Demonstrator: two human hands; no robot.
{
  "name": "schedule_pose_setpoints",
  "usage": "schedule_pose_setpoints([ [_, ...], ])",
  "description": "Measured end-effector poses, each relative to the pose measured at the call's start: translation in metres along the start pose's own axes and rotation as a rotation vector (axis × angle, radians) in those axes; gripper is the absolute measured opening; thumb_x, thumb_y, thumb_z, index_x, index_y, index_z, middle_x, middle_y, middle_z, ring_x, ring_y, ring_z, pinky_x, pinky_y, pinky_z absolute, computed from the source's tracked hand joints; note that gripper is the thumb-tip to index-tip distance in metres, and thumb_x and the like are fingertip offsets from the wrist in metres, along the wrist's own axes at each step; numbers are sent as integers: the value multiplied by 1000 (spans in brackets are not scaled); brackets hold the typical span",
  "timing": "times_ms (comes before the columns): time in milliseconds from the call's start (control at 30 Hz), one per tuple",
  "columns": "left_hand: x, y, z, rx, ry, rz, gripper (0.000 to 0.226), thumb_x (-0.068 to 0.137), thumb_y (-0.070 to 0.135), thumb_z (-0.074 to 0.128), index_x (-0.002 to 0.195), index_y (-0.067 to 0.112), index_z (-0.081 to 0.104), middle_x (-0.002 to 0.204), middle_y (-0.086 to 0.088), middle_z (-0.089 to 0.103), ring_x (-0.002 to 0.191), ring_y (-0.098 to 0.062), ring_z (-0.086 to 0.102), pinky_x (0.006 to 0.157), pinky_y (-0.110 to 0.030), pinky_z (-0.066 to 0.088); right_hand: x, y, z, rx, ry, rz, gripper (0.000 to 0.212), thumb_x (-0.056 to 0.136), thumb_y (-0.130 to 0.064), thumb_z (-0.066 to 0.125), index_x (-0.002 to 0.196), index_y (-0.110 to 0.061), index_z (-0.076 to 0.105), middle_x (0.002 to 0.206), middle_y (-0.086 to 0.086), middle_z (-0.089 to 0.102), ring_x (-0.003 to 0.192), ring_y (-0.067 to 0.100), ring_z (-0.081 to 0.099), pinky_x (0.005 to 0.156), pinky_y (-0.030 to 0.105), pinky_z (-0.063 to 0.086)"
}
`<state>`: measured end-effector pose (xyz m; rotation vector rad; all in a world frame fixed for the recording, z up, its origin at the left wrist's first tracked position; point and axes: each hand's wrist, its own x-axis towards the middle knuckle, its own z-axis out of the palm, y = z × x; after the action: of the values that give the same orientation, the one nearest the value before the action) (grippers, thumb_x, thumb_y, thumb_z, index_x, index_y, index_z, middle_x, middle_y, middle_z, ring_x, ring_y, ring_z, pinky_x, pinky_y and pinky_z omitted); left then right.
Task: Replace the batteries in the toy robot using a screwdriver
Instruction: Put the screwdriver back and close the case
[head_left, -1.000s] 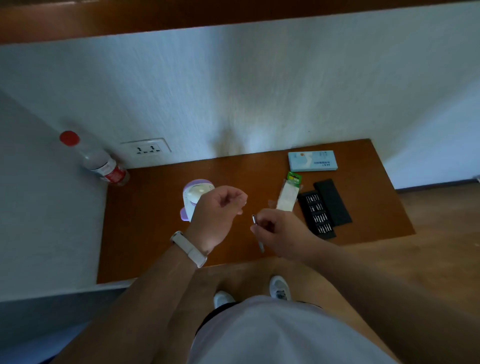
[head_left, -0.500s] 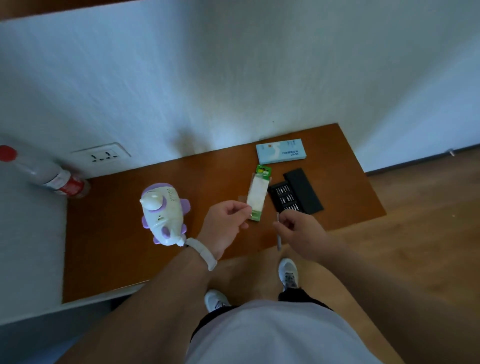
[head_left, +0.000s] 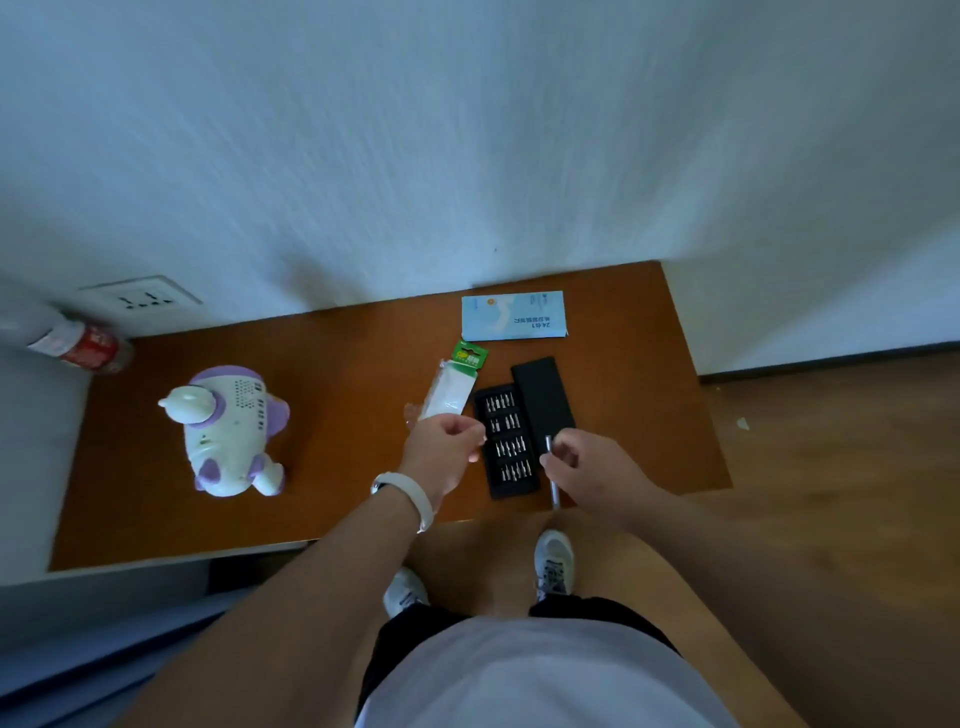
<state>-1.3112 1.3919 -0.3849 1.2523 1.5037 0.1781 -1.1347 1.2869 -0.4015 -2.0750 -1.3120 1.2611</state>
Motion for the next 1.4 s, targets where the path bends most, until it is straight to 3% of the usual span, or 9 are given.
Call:
schedule_pose_setpoints([
  [233, 26, 5, 28, 126, 93, 19, 13, 100, 20, 58, 96, 16, 70, 84, -3, 68, 70, -14, 58, 61, -25, 50, 16, 14, 9, 80, -36, -61, 33, 98, -32, 53, 81, -4, 51, 62, 1, 43, 50, 11, 33, 51, 28, 28],
  [333, 35, 6, 32, 169, 97, 38, 11, 99, 22, 59, 96, 19, 69, 81, -2, 68, 68, -13, 58, 59, -25, 48, 23, 15, 12, 82, -19, -50, 31, 97, -32, 53, 75, -10, 50, 59, -3, 43, 48, 10, 35, 49, 28, 30],
  [500, 48, 3, 40, 230, 108, 66, 9, 95, 24, 63, 93, 21, 72, 87, 2, 70, 84, -15, 64, 75, -30, 53, 38, 16, 15, 61, 21, -27, 27, 96, -34, 54, 81, -12, 56, 65, 3, 56, 52, 15, 47, 50, 31, 35],
  [733, 55, -6, 43, 341, 86, 121, 9, 93, 26, 67, 91, 21, 74, 86, 6, 69, 81, -8, 62, 75, -30, 53, 45, 14, 27, 41, 42, -27, 25, 96, -33, 55, 77, -18, 53, 60, -4, 53, 49, 11, 46, 46, 26, 32],
  [1133, 52, -27, 53, 257, 207, 239, 10, 92, 23, 70, 85, 23, 62, 71, 4, 59, 66, -10, 53, 59, -21, 43, 44, 16, 36, 77, 37, -24, 26, 97, -35, 54, 84, -12, 57, 62, -1, 56, 47, 11, 45, 45, 22, 31],
  [1400, 58, -24, 54, 229, 243, 180, 22, 87, 23, 75, 96, 23, 54, 85, 2, 54, 74, -11, 50, 61, -23, 39, 44, 18, 39, 79, 30, -35, 27, 97, -35, 53, 82, -13, 56, 58, -3, 53, 46, 11, 44, 45, 24, 32],
])
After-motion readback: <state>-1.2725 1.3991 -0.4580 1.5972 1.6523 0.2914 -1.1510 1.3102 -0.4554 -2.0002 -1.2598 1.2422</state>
